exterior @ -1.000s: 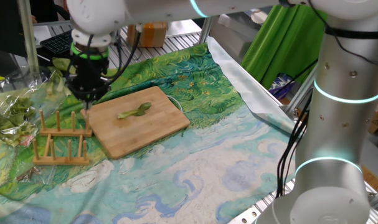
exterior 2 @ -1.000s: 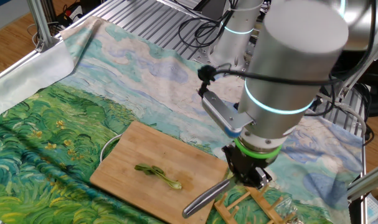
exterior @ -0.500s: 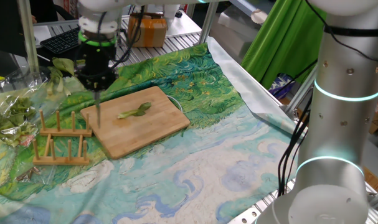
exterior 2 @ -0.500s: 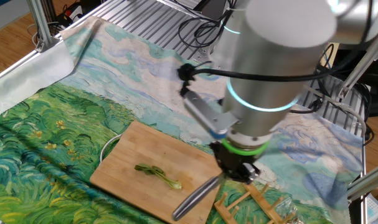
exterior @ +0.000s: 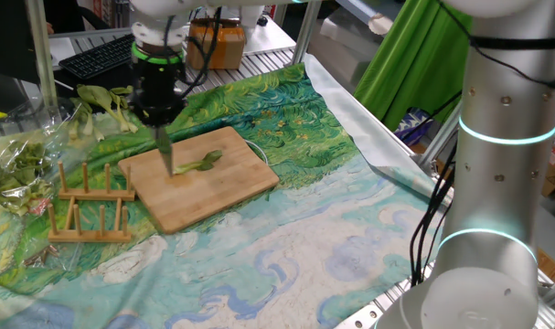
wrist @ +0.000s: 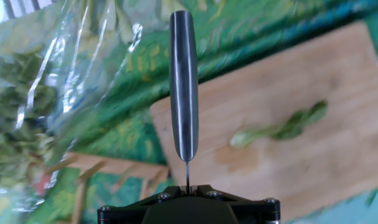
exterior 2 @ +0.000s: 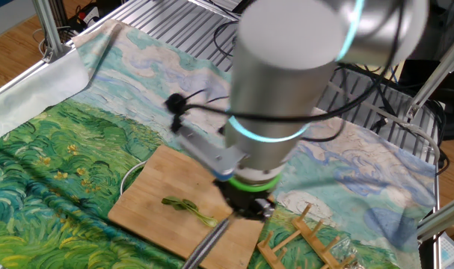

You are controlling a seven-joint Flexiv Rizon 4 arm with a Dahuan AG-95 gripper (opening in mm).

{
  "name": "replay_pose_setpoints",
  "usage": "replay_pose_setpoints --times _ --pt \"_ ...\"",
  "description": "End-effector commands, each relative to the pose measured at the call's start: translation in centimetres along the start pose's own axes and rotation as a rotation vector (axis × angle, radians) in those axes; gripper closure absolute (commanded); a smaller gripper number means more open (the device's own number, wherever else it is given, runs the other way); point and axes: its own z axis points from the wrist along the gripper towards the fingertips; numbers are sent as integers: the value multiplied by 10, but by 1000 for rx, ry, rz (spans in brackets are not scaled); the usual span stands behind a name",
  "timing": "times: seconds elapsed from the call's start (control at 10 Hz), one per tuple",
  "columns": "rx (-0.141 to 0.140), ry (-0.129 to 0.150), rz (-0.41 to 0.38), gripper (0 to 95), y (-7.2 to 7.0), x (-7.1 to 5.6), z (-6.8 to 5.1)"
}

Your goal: Chop the pakchoi

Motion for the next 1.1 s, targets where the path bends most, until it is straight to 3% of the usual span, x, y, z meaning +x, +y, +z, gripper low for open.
replay_pose_setpoints --times 0.1,0.3,0.6,0.8,1.1 --pt "-8 -37 -73 950 -25 -11 25" --pt "-11 -65 -82 950 -29 -9 42" --pt "7 -81 -87 950 -20 -7 63" --pt "13 -81 -87 950 -13 -9 78" --pt "12 -81 -85 950 -11 -13 89"
